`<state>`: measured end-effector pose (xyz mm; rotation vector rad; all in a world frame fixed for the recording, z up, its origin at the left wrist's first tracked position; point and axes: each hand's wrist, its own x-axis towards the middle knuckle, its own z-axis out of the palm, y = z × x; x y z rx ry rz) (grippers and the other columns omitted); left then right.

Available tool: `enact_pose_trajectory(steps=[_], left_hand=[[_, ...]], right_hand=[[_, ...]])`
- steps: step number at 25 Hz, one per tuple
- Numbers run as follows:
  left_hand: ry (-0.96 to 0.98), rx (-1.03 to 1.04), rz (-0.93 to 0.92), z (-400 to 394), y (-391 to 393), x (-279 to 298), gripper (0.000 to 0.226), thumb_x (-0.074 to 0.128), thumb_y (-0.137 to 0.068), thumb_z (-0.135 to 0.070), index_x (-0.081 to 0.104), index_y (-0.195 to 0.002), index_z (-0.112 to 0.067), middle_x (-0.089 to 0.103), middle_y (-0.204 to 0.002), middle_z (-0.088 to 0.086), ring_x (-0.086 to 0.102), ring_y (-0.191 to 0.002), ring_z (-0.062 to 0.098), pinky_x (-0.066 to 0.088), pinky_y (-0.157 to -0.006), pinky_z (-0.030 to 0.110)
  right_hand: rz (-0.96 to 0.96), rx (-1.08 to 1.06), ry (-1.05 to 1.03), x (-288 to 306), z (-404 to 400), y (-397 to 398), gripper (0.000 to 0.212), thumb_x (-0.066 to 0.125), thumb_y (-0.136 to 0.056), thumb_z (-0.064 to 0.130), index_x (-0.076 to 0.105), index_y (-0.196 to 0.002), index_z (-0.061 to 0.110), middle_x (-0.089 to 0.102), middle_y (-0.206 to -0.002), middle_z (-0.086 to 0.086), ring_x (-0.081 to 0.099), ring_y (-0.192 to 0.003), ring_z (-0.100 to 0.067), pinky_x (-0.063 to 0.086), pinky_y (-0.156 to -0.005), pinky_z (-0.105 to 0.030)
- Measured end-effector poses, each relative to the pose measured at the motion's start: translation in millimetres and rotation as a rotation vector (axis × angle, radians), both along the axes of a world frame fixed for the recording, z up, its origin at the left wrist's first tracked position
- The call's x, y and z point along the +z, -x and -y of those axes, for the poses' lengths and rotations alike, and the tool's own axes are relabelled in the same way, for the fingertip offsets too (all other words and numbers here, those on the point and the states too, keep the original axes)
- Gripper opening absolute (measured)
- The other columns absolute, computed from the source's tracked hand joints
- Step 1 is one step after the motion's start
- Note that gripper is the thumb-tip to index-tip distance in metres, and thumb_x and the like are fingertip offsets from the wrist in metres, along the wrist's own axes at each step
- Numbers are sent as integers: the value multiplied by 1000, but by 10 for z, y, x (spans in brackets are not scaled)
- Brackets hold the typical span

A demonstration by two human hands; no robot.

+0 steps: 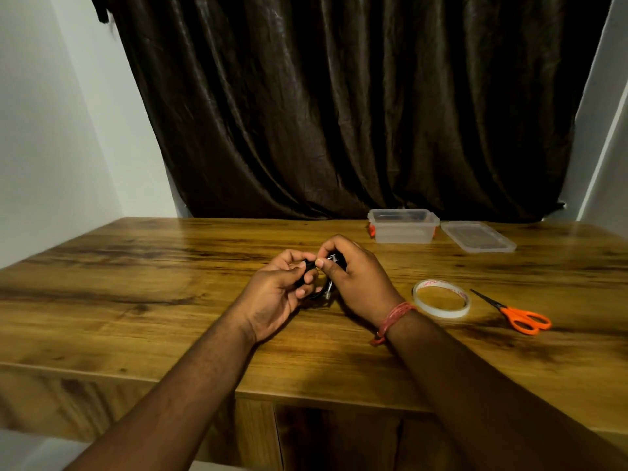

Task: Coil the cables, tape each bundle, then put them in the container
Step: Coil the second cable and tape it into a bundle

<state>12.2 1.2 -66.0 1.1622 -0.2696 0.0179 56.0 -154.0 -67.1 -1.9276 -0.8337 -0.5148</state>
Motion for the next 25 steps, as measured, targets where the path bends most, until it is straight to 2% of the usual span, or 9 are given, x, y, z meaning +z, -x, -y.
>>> enact_pose_trajectory(steps=[4,10,14,16,19,22,25], left_hand=[[43,-29,-7,-5,21,24,19,35,-100,-4,53,-99,-7,45,-73,8,37,-52,10,49,-52,21],[101,-186,-16,-76,-36,-26,18,38,-96,-1,54,-92,-9,44,-73,4,39,-55,9,46,-56,23],[140,-245,-33,-110,-62,-31,10,46,-91,-10,55,-88,-9,43,-75,4,40,-58,11,41,-57,23],[162,-255,-55,-113,-81,-38,17,46,-94,-20,56,-86,-9,44,-75,4,39,-59,11,38,-58,22],[200,-215,-90,-128,-125,-61,34,38,-99,-34,57,-84,-10,44,-73,2,38,-58,10,37,-57,20],[234,-145,-78,-140,-157,-69,36,40,-97,-37,58,-84,-9,43,-72,2,38,-55,9,39,-54,19],[220,-36,-55,-150,-173,-88,29,46,-94,-32,56,-88,-5,45,-74,4,40,-58,10,37,-52,18]], right_hand=[[-16,0,-8,8,-8,-5,3,62,-93,18,60,-92,19,60,-90,10,55,-86,-7,44,-72,-23],[-29,-1,-2,2,-18,6,5,62,-93,18,59,-92,21,60,-91,10,55,-87,-8,43,-72,-22],[-35,5,-9,12,-20,12,4,62,-93,18,60,-92,21,60,-89,10,54,-83,-5,42,-68,-17],[-38,1,-6,8,-20,3,3,62,-93,18,60,-93,20,60,-89,10,53,-81,-2,39,-66,-14],[-56,12,-35,12,-9,-11,6,62,-93,19,63,-99,21,63,-98,8,57,-90,-3,45,-72,-15],[-79,-45,-123,55,80,-19,14,59,-96,23,61,-110,23,62,-109,6,57,-97,0,46,-77,-10],[28,-243,-12,49,328,-22,15,51,-98,28,58,-111,25,54,-110,12,54,-101,-4,49,-84,-22]])
